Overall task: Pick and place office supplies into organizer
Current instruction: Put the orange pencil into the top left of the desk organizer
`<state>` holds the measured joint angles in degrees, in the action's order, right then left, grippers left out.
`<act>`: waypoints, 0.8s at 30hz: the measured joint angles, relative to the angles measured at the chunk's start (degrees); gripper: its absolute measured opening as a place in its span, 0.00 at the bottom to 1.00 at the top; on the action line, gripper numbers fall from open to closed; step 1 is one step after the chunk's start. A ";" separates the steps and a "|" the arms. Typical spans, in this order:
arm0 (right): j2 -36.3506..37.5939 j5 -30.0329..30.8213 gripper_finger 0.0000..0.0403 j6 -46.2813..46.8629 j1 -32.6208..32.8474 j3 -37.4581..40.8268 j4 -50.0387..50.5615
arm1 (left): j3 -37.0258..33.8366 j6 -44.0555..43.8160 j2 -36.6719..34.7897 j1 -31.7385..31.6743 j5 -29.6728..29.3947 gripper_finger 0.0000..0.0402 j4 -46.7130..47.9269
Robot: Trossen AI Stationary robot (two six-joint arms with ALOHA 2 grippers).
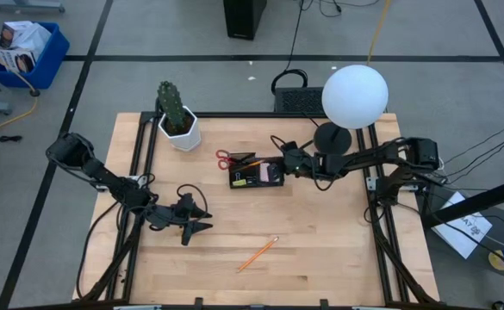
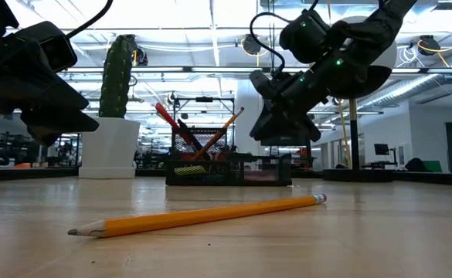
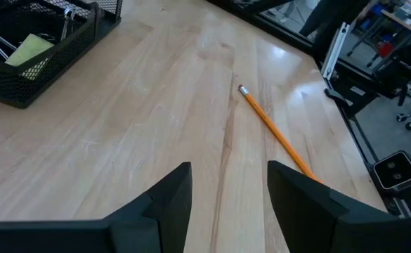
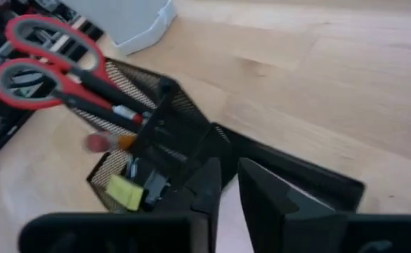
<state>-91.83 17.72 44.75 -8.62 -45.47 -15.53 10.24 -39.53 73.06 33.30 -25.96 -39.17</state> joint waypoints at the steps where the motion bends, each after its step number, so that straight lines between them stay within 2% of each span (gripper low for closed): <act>1: 0.00 0.01 0.12 0.02 0.28 0.00 -0.16 | 0.01 -0.02 0.00 0.00 0.00 0.47 -0.05; 4: 0.02 0.00 0.17 -0.24 0.97 0.00 -0.58 | 0.01 -0.56 0.00 0.00 0.02 0.47 -0.04; 7: 0.45 -2.24 0.21 -4.85 1.89 0.00 -1.56 | 0.00 -0.68 0.00 0.00 0.02 0.47 0.01; 12: 1.73 -16.92 0.23 -21.91 6.89 0.02 -5.93 | 0.02 -0.44 0.00 0.00 0.03 0.47 0.03; 14: 1.73 -20.65 0.22 -29.42 10.21 0.00 -5.98 | 0.00 -0.01 0.00 0.00 0.02 0.47 0.02; 19: 0.59 -20.71 0.21 -40.56 18.06 0.09 -0.64 | 0.00 -0.27 0.00 0.00 0.00 0.47 -0.53; 24: 0.31 -20.27 0.23 -38.65 22.27 0.68 -0.62 | 0.00 -0.71 0.00 -0.02 0.46 0.47 -0.52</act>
<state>-91.52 -2.54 6.10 13.65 -44.79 -16.15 10.24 -40.24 73.06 33.28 -25.50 -39.69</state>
